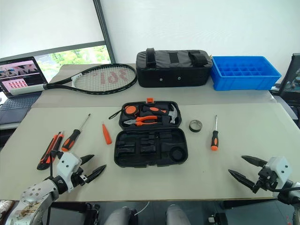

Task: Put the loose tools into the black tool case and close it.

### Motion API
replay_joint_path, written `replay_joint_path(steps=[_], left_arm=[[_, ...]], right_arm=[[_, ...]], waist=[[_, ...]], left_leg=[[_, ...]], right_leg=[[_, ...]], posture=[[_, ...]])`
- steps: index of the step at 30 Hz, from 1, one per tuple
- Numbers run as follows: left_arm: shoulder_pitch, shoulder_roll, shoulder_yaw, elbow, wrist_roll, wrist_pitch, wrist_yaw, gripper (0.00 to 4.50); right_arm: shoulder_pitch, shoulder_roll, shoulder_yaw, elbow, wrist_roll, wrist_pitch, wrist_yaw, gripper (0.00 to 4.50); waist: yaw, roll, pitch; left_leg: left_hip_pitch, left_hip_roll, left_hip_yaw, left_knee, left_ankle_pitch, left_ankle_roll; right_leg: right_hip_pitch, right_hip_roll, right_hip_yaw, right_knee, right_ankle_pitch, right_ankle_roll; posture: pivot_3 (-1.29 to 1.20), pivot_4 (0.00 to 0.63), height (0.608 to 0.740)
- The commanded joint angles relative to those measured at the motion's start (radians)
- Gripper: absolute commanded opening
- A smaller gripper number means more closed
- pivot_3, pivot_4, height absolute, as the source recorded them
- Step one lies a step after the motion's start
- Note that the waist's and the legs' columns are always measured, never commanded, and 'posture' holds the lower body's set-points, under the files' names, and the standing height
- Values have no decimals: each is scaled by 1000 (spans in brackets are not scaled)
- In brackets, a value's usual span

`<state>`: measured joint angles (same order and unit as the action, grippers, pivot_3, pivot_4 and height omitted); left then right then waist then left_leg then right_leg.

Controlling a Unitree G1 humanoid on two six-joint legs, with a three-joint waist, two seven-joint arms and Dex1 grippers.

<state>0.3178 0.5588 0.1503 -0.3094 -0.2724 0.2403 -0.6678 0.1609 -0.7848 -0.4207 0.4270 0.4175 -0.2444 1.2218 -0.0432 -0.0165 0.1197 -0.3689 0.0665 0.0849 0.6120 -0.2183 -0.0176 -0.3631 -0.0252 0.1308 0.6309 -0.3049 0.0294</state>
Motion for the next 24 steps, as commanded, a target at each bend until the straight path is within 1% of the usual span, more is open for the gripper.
replay_joint_path(steps=[1, 3, 4, 5, 6, 7, 8, 10, 12, 14, 16, 20, 24], left_arm=[[-2, 11, 25, -1, -6, -17, -7, 3707], [-4, 7, 28, -1, -11, -16, -6, 3707], [-4, 6, 28, -2, -12, -16, -5, 3707], [-3, 5, 29, -1, -12, -17, -6, 3707], [-3, 5, 29, -1, -12, -18, -7, 3707], [-2, 5, 30, 0, -12, -20, -8, 3707], [-3, 6, 34, -3, -12, -22, -8, 3707], [-4, 6, 43, -11, -18, -23, -9, 3707], [-5, 6, 49, -16, -21, -27, -12, 3707], [-11, -6, 84, -53, -64, -31, -13, 3707], [-36, -23, 140, -100, -122, -14, 14, 3707], [-100, -50, 218, -123, -171, 24, 101, 3707], [-187, -43, 254, -94, -168, 110, 196, 3707]], right_arm=[[-13, -9, -35, -15, 26, -21, 4, 4428], [-14, -11, -34, -21, 26, -22, 5, 4428], [-14, -11, -35, -22, 26, -22, 6, 4428], [-12, -11, -35, -25, 27, -22, 5, 4428], [-12, -11, -37, -26, 27, -22, 5, 4428], [-11, -10, -38, -29, 27, -22, 5, 4428], [-11, -10, -40, -31, 28, -22, 5, 4428], [-11, -11, -43, -36, 32, -20, 6, 4428], [-12, -13, -45, -38, 33, -20, 7, 4428], [-12, -17, -53, -66, 54, -11, 21, 4428], [-9, -23, -60, -140, 95, 23, 41, 4428], [-4, -28, -52, -306, 183, 124, 61, 4428], [-28, -27, -22, -456, 247, 230, 45, 4428]], waist=[[0, 0, 0], [0, 0, 0], [-1, 9, 21], [-6, 7, 18], [-3, 4, 18], [-1, 0, 16], [0, 0, 15], [1, 1, 14], [1, 1, 14], [1, 1, 14], [0, 1, 14], [0, 2, 13], [1, 2, 12]], left_leg=[[0, 0, 0, 0, 0, 0], [0, 0, 0, 0, 0, 0], [0, 0, 0, 0, 0, 0], [7, 2, -20, 5, -1, 0], [14, 1, -18, 4, -2, 1], [15, 0, -11, 2, -2, 0], [12, -1, -11, 2, -2, 0], [9, -2, -10, 2, -2, 1], [5, -2, -10, 1, -2, 1], [3, -2, -11, 1, -2, 1], [0, -1, -11, 1, -2, 1], [0, 0, -12, 1, -2, 1], [0, -1, -13, 2, -2, 1]], right_leg=[[0, 0, 0, 0, 0, 0], [0, 0, 0, 0, 0, 0], [0, 0, 0, 0, 0, 0], [26, 4, -10, -12, -3, 6], [21, 2, -11, -14, -3, 4], [16, 1, -9, -10, -9, -4], [17, -2, -8, -4, -10, -2], [14, -2, -7, -1, -8, 3], [11, -1, -8, -1, -5, -2], [11, -1, -8, -1, -5, -4], [10, -1, -9, -1, -4, -4], [11, -1, -9, 0, -5, -2], [11, 0, -10, 1, -6, 0]], posture=[[0, 150, 707], [0, 150, 707], [0, 150, 707], [0, 150, 707], [0, 150, 707], [0, 150, 707], [0, 150, 707], [0, 150, 707], [0, 150, 707], [0, 150, 707], [0, 150, 707], [0, 150, 707], [0, 150, 707]])
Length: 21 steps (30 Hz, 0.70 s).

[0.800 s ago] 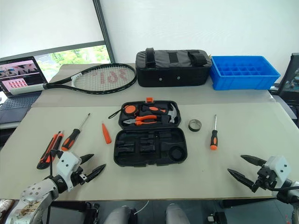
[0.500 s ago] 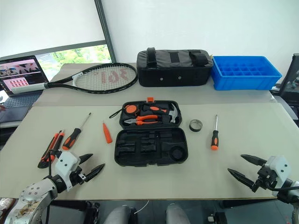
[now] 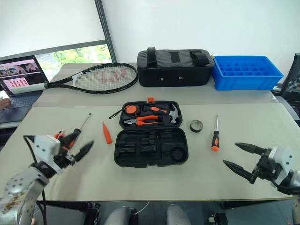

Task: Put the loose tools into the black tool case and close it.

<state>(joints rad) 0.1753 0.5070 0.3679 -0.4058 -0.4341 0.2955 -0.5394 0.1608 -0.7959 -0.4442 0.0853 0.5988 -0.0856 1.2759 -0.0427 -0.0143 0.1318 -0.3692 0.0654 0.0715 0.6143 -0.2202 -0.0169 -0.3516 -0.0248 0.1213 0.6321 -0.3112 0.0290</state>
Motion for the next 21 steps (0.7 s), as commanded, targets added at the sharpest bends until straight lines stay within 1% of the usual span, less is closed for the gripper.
replay_joint_path(steps=[1, 5, 8, 12, 18, 21], left_arm=[[-62, 13, 36, 13, -2, 84, 87, 3707], [-122, 49, 18, 56, 13, 239, 151, 3707], [-159, 51, 22, 90, 25, 300, 198, 3707], [-188, 58, 15, 137, 52, 348, 233, 3707], [-229, 66, -34, 204, 55, 434, 211, 3707], [-246, 75, -46, 241, 74, 445, 215, 3707]], right_arm=[[-41, -12, 11, -143, 76, 92, -17, 4428], [-90, 6, 42, -244, 112, 159, -44, 4428], [-95, 11, 51, -302, 125, 189, -53, 4428], [-83, 2, 50, -337, 111, 196, -39, 4428], [-77, -3, 47, -368, 102, 211, -48, 4428], [-78, 0, 43, -376, 106, 219, -54, 4428]], waist=[[0, 0, 0], [0, -1, -1], [3, -1, -1], [11, 0, -3], [19, 1, -4], [19, 1, -4]], left_leg=[[0, 0, -1, 1, 0, 0], [1, 0, -2, 1, 0, 0], [0, -1, -4, 1, 0, 0], [0, -1, -5, 1, 0, 0], [0, -1, -5, 1, 0, 0], [0, -1, -5, 1, 0, 0]], right_leg=[[0, 0, -1, 0, 0, 0], [-1, 0, -1, 0, 1, -1], [-2, 0, -3, 0, 2, -2], [-2, 0, -4, -1, 2, -3], [-2, 0, -4, -1, 2, -4], [-2, 0, -4, 0, 2, -4]], posture=[[0, 150, 707], [0, 150, 707], [0, 150, 707], [0, 150, 707], [0, 150, 707], [0, 150, 707]])
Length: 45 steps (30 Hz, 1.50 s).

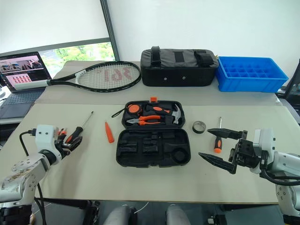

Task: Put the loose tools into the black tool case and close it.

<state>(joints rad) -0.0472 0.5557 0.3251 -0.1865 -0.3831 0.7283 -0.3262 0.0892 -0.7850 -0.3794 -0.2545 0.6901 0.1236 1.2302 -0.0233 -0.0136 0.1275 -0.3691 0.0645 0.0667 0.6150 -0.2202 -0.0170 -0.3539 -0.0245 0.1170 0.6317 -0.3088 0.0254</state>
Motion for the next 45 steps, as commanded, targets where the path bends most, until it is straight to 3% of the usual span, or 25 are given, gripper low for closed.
replay_joint_path(steps=[1, 6, 9, 15, 24, 28, 31, 35, 40, 45], left_arm=[[-30, 28, -3, 32, 25, 18, 0, 3707], [-51, 36, -1, 85, 15, 71, -24, 3707], [-53, 34, 2, 91, 6, 89, -37, 3015], [-48, 23, 8, 74, 10, 96, -38, 948], [-99, -1, 31, -3, -5, -112, -104, 953], [-178, -2, 6, -46, -72, -217, -230, 953], [-227, 54, -89, -41, -48, -283, -373, 953], [-379, 125, -317, 87, 74, -442, -604, 953], [-593, 91, -533, 256, 170, -579, -826, 953], [-695, 80, -664, 372, 281, -647, -931, 953]], right_arm=[[-6, -11, -24, -36, 12, 10, -11, 4428], [5, -10, -36, -30, 7, 5, -9, 4428], [13, -9, -41, -21, 6, -2, -1, 4500], [24, 3, -43, -1, -2, -22, 14, 4500], [33, 16, -50, 16, -4, -44, 17, 4500], [36, 25, -69, 16, 13, -37, 1, 4500], [41, 31, -83, 17, 18, -35, -8, 4500], [53, 51, -93, 13, 15, -33, -42, 4500], [87, 62, -140, 2, 16, -41, -64, 4500], [160, 74, -196, -24, 11, -60, -65, 4500]], waist=[[0, 0, 0], [4, 0, -1], [5, 0, -1], [6, 0, -1], [9, -1, -1], [13, -2, -1], [11, -1, -2], [11, 0, -3], [12, 0, -3], [4, 1, -3]], left_leg=[[0, 0, 0, 0, 0, 0], [0, 0, 0, 0, 0, 0], [0, 0, 0, 0, 0, 0], [0, 0, 0, 0, 0, 0], [-1, 0, 0, 0, 0, 0], [-2, 0, 0, 0, 0, 0], [-2, -1, 0, 0, 0, -1], [-2, -1, -1, -1, 1, -1], [-4, -2, -1, 0, 1, -2], [-10, -3, -2, -1, 1, -1]], right_leg=[[0, 0, 0, 0, 0, 0], [0, 0, 0, 0, 0, 0], [0, 0, 0, 0, 0, 0], [0, 0, 0, 0, 0, 0], [0, 0, 0, 0, 0, 0], [0, 0, -1, -1, 0, -1], [0, -1, -2, -2, 0, -1], [0, 0, -2, -2, 0, -1], [0, 0, -2, -2, 0, 0], [-1, 2, 1, -2, 0, 0]], posture=[[0, 150, 707], [0, 150, 707], [0, 150, 707], [0, 150, 707], [0, 150, 707], [0, 150, 707], [0, 150, 707], [0, 150, 707], [0, 150, 707], [0, 150, 707]])
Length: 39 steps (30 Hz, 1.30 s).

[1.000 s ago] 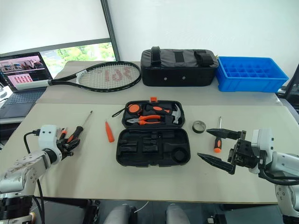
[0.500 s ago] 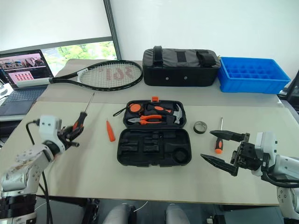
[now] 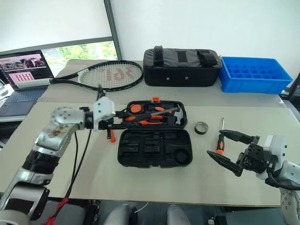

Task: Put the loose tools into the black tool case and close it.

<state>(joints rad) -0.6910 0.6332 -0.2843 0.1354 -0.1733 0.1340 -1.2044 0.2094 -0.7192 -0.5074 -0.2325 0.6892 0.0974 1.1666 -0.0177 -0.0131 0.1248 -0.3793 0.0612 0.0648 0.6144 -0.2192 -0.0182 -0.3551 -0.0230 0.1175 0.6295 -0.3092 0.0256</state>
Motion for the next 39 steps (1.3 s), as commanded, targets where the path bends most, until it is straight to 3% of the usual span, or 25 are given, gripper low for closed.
replay_joint_path(steps=[1, 9, 24, 26, 29, 32, 36, 39], left_arm=[[-65, 1, -75, 70, 98, -62, -59, 953], [-71, -19, -112, 170, 213, -63, -25, 953], [-45, -30, -119, 279, 280, -114, -2, 953], [-51, -41, -102, 285, 274, -138, 24, 1957], [-76, -66, -54, 283, 257, -176, 88, 2867], [-83, -55, -1, 194, 175, -153, 37, 3885], [-96, -46, 75, 84, 67, -65, -3, 3885], [-107, -113, 128, 61, -36, 4, 15, 3885]], right_arm=[[61, 13, -85, -52, 11, -39, -2, 4500], [145, 41, -138, -81, 10, -63, -14, 4500], [112, 26, -119, -73, 7, -60, -15, 4500], [107, 24, -117, -74, 6, -57, -15, 4500], [105, 20, -118, -77, 7, -52, -16, 4500], [111, 16, -124, -79, 7, -50, -13, 4500], [123, 8, -131, -73, 3, -56, -4, 4500], [116, 9, -122, -69, -1, -60, -9, 4500]], waist=[[-1, 0, 0], [1, 1, 1], [1, 3, -1], [0, 4, -2], [4, 6, -3], [4, 5, -2], [4, 5, -2], [4, 6, -3]], left_leg=[[-1, 0, -1, 0, 0, 0], [-3, 0, -4, 3, 0, 0], [-4, 0, -5, 9, 0, 0], [-4, 0, -6, 10, 0, 0], [-3, 0, -6, 11, 0, 0], [-4, -1, -6, 13, 0, 0], [-5, -1, -7, 13, 0, 0], [-4, -2, -7, 12, 0, 0]], right_leg=[[0, 1, 0, 0, 0, 0], [-1, 2, 0, 1, -2, 3], [0, 2, 0, 5, -2, 4], [0, 2, -1, 5, -2, 4], [1, 2, 0, 6, -3, 4], [-1, 2, -1, 9, -4, 7], [-3, 2, 0, 10, -4, 7], [-2, 2, 0, 10, -4, 7]], posture=[[0, 150, 707], [0, 150, 707], [0, 150, 707], [0, 150, 707], [0, 150, 707], [0, 150, 707], [0, 150, 707], [0, 150, 707]])
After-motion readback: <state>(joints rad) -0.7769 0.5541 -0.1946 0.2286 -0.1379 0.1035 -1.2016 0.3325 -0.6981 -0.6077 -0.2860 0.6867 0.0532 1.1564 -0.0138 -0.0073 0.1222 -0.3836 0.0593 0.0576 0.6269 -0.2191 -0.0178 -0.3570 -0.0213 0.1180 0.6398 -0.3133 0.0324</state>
